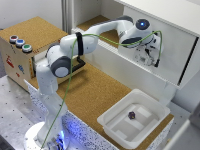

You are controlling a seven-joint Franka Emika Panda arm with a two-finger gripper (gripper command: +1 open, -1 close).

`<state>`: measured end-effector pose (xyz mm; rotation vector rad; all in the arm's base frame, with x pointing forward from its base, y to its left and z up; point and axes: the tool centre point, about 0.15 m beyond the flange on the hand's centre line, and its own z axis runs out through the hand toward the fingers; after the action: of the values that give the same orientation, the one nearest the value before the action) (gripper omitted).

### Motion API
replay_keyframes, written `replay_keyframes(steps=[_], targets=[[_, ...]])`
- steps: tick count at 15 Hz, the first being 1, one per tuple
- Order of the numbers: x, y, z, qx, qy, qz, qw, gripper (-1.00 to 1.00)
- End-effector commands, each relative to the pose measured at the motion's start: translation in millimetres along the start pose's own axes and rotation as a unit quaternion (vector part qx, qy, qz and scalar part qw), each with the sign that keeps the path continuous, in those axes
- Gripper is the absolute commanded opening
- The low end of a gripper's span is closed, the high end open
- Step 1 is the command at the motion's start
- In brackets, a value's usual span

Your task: Move the sliding door to the left

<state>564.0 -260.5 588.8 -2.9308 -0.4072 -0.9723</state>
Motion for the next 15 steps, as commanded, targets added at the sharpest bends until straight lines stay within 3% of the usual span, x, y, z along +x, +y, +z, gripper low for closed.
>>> replay_keyframes(steps=[1, 8, 15], targets=[[-9.3, -80.6, 30.5, -0.047, 0.045, -0.001, 0.998, -1.00], [22.9, -179.6, 36.2, -0.062, 0.058, -0.010, 0.996, -1.00], [48.0, -280.3, 43.3, -0.025, 0.062, -0.056, 0.996, -1.00]])
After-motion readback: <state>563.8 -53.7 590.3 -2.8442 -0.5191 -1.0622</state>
